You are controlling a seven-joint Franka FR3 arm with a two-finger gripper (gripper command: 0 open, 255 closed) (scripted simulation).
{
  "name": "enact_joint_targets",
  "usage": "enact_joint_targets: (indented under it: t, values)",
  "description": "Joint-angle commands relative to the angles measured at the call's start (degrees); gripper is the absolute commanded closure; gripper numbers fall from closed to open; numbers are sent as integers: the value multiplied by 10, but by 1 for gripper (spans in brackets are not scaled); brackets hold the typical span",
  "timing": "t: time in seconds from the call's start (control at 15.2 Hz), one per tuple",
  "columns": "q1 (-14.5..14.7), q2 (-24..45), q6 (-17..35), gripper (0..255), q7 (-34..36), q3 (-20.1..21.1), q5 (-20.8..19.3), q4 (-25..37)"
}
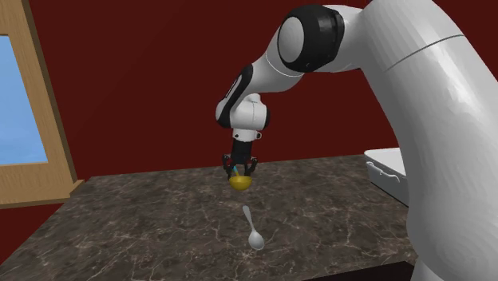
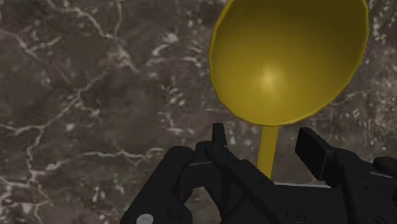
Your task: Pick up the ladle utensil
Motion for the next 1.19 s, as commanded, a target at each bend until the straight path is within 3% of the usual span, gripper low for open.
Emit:
enact_joint_targets:
  t: [0.0,0.53,1.12]
  values:
    - [0,1,1,255,0,0,0,0]
    - [0,0,2,255,-1,0,0,-2]
    - [3,-44,-43,255,13,-7,-10,1]
